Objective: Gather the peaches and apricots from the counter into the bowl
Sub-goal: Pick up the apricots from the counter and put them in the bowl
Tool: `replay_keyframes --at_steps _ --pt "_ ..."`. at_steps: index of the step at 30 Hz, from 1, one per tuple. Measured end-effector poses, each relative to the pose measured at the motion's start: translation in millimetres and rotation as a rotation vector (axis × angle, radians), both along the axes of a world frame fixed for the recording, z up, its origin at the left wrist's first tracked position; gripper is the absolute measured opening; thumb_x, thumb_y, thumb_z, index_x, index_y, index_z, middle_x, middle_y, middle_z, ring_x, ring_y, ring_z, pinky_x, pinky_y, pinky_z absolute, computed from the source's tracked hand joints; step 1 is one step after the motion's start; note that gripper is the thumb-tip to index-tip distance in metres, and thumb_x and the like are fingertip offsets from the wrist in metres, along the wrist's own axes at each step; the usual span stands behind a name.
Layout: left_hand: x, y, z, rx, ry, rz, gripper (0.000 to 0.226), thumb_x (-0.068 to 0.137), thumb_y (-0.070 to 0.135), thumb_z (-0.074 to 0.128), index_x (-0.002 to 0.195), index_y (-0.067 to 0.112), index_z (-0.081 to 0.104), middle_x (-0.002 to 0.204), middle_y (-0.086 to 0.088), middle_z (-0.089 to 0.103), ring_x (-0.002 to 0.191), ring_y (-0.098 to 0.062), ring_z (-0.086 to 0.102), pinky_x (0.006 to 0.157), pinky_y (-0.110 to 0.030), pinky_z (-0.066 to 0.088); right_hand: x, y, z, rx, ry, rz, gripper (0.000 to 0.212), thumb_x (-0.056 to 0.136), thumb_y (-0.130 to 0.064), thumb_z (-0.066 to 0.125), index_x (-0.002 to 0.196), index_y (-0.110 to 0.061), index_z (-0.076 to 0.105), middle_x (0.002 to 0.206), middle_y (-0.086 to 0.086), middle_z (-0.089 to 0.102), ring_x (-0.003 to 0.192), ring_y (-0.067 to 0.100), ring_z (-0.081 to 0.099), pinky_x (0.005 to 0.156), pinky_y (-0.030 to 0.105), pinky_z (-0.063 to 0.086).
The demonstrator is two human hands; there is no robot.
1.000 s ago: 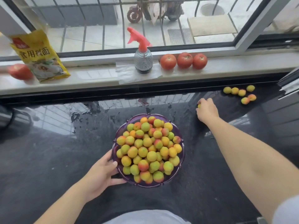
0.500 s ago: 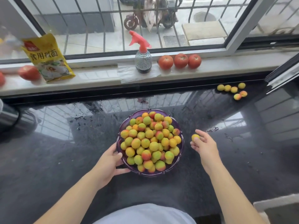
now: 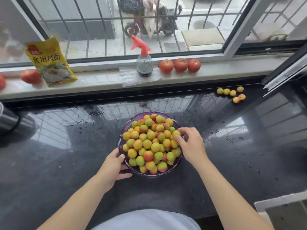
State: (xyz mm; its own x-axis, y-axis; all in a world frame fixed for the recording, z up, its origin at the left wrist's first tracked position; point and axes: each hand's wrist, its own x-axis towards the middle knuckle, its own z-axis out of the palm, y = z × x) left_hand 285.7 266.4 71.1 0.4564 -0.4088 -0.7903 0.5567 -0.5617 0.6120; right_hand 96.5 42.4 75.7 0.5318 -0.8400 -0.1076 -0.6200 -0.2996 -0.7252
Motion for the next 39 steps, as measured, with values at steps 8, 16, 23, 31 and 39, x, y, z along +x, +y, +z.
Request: replay_keyframes --at_steps 8,16,23,31,39 --pt "2.4 -0.2 5.4 0.013 0.014 -0.012 0.040 0.117 0.016 0.036 0.145 0.035 0.058 0.130 -0.005 0.073 0.110 -0.033 0.075 0.086 -0.057 0.065 5.4 -1.9 -12.6 -0.021 0.083 -0.029 0.027 0.094 -0.038 0.066 0.117 -0.023 0.067 0.098 -0.008 0.064 0.101 0.019 0.055 0.087 0.035 0.045" --pt "-1.3 -4.5 6.2 -0.089 0.059 0.060 0.050 0.117 0.010 0.032 0.148 0.041 0.055 0.137 -0.003 0.072 0.115 -0.035 0.075 0.089 -0.062 0.063 0.8 -15.6 -9.4 0.058 0.016 -0.058 0.020 0.096 -0.033 0.064 0.113 -0.025 0.069 0.098 -0.009 0.064 0.096 0.013 0.058 0.085 0.030 0.045" --pt "2.7 -24.7 3.6 -0.098 0.053 0.023 0.051 0.117 0.008 0.033 0.147 0.041 0.058 0.135 -0.004 0.074 0.115 -0.035 0.076 0.088 -0.064 0.063 -47.9 -57.6 -23.9 0.270 0.020 -0.453 0.021 0.098 -0.023 0.052 0.113 -0.031 0.063 0.110 -0.003 0.067 0.108 0.022 0.062 0.097 0.042 0.051" --pt "-16.9 -107.3 0.8 -0.130 0.061 -0.081 0.050 0.116 0.006 0.032 0.144 0.039 0.058 0.131 0.000 0.076 0.113 -0.032 0.077 0.085 -0.057 0.065 -67.5 -176.4 -33.9 0.066 0.238 -0.400 0.035 0.098 -0.014 0.050 0.132 -0.017 0.060 0.141 0.008 0.046 0.107 0.024 0.056 0.093 0.030 0.039" --pt "-3.4 -134.2 -4.5 -0.077 0.024 -0.135 0.049 0.115 0.003 0.033 0.143 0.034 0.059 0.132 -0.001 0.076 0.111 -0.034 0.077 0.088 -0.061 0.063 -65.7 -282.5 -42.8 -0.151 0.499 -0.317 0.050 0.094 -0.010 0.047 0.143 -0.020 0.047 0.162 0.000 0.014 0.130 0.037 0.035 0.108 0.046 0.039"
